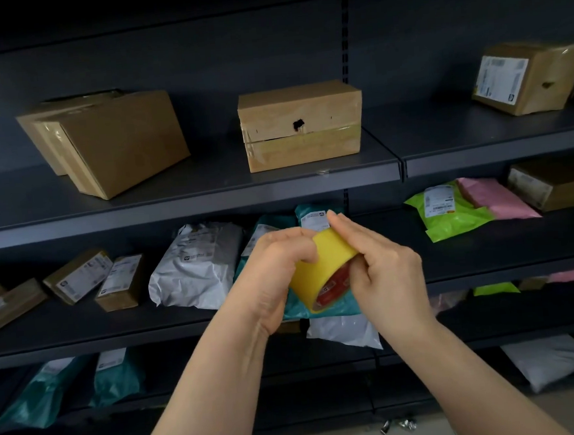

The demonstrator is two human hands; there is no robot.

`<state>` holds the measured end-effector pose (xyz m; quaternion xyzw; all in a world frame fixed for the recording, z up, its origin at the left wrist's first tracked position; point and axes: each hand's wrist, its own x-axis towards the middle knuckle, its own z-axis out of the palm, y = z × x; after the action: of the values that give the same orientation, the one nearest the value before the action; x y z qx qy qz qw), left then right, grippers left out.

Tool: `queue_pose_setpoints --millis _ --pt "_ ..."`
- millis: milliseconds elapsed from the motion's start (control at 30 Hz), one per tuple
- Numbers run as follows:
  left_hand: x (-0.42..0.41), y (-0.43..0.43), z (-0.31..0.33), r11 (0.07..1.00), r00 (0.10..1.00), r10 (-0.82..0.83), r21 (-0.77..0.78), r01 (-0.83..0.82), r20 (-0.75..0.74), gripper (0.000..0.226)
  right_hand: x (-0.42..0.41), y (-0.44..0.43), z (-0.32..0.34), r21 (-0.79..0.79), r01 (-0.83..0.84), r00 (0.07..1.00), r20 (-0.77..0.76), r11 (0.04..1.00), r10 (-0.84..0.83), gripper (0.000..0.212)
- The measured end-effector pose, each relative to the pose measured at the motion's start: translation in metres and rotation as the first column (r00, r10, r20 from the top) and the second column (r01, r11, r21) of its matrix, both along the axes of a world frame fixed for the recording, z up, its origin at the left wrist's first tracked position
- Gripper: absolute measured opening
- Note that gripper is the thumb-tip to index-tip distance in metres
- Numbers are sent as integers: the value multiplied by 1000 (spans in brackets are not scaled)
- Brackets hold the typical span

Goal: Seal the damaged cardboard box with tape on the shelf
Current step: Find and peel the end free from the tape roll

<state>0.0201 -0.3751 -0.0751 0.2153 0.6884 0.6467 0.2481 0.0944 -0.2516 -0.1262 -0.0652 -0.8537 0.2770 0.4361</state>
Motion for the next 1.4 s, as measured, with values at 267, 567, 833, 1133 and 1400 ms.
queue_pose_setpoints --millis 267,567,833,1133,1400 --pt "4 -6 0 989 996 -79 128 74 34 32 0 4 -1 -553 -114 988 21 826 150 55" --pt "5 -11 2 977 995 -95 192 88 26 37 -5 -5 3 -892 -213 958 -111 398 264 38" --pt "7 -15 0 965 990 -140 222 142 -25 37 -6 -13 4 -983 -182 892 -177 -29 415 19" --pt "-8 -26 7 994 976 -96 -64 85 -194 28 18 5 22 -535 -496 740 152 684 655 72" --pt "-10 -21 1 995 975 89 51 -81 -204 25 13 5 20 -827 -421 791 -133 373 597 46"
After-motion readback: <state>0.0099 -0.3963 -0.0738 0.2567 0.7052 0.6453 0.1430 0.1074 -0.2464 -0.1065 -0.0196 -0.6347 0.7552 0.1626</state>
